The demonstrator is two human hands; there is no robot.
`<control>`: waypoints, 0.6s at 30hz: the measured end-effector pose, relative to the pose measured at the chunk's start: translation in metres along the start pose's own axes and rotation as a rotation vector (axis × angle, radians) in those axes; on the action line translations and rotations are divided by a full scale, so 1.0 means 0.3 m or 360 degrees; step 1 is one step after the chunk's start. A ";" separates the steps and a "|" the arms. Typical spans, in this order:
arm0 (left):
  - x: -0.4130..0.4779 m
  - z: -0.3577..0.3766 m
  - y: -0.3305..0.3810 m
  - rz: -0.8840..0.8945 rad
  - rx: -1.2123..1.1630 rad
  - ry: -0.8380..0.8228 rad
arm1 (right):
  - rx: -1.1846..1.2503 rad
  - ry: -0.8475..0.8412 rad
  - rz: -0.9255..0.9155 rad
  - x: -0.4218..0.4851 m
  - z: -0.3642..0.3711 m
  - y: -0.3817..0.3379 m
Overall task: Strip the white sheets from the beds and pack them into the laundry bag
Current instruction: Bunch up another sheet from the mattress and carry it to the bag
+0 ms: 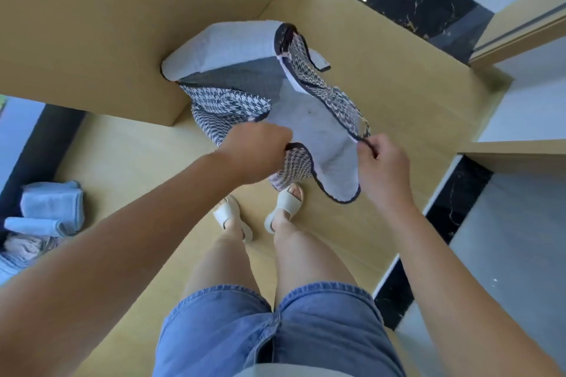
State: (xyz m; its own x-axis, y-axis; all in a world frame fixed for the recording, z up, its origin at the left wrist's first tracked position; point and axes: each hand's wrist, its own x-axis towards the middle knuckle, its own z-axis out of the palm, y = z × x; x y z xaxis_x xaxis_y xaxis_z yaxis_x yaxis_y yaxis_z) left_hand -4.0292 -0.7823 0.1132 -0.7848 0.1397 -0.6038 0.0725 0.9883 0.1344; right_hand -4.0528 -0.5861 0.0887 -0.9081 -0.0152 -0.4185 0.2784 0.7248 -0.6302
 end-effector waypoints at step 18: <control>-0.057 0.340 -0.100 -0.0634 -0.0493 0.0013 | -0.0817 -0.0692 -0.0177 -0.026 0.223 0.034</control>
State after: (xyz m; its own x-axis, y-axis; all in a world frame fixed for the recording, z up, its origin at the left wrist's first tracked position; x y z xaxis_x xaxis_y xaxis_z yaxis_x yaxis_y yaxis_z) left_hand -3.9553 -0.8081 0.0394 -0.7192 -0.2460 -0.6498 -0.4186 0.8999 0.1226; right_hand -4.0218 -0.6248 0.0419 -0.6843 -0.3064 -0.6617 -0.0910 0.9362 -0.3394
